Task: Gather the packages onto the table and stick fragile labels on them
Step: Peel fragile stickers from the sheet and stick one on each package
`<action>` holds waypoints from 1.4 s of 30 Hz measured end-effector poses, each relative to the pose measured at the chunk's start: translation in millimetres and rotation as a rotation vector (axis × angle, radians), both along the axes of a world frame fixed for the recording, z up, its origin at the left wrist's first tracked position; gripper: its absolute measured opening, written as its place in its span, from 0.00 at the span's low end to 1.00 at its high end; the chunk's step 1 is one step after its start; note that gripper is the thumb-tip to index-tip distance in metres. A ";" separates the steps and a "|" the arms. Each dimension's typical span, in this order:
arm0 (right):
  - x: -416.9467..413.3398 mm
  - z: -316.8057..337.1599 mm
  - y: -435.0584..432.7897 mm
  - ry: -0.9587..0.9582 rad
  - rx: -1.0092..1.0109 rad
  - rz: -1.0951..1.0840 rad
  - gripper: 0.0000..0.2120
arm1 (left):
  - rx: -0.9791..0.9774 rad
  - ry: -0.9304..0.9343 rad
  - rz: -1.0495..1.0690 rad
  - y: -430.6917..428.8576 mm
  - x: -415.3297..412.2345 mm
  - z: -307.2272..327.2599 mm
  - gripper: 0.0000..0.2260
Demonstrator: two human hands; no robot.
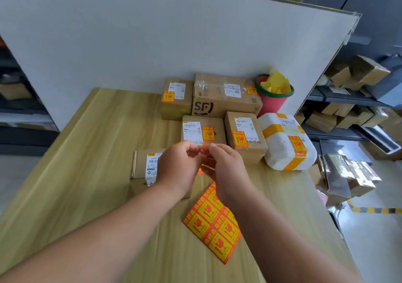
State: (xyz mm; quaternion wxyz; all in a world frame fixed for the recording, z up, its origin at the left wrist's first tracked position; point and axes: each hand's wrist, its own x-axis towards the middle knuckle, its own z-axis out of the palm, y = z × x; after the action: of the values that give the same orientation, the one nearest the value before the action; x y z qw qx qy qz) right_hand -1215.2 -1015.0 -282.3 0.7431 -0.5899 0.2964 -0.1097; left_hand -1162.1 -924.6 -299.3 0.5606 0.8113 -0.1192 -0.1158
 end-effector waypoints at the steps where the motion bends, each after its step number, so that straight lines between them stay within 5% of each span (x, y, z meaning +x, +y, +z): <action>1: 2.8 1.5 4.3 -0.002 0.001 0.001 0.10 | -0.010 0.007 0.014 5.2 4.6 0.5 0.04; 8: 18.9 -2.4 5.5 0.165 -0.278 -0.057 0.04 | -0.185 0.299 0.074 38.8 30.1 15.6 0.04; 20: 25.6 -8.0 5.3 0.208 -0.117 0.123 0.09 | -0.234 0.446 0.039 45.3 42.2 13.4 0.03; 23: 30.1 -7.7 -0.4 0.250 -0.162 0.145 0.09 | -0.146 0.351 0.044 43.5 45.1 6.3 0.04; 25: 34.2 -8.9 -9.2 0.281 -0.179 0.130 0.09 | -0.057 0.234 0.039 45.1 49.1 -1.3 0.14; 32: 43.3 -23.7 -33.1 0.390 -0.232 0.217 0.06 | 0.609 -0.230 -0.285 58.5 59.2 -28.7 0.25; 42: 56.0 -36.0 -21.3 0.425 -0.285 0.248 0.06 | 0.659 -0.321 -0.309 59.5 62.3 -38.8 0.25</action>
State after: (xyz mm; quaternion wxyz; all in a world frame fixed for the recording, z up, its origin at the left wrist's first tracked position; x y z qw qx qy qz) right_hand -1159.3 -1036.3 -318.4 0.5818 -0.7298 0.3526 0.0676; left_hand -1099.8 -865.1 -338.1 0.2203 0.9280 -0.2825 -0.1024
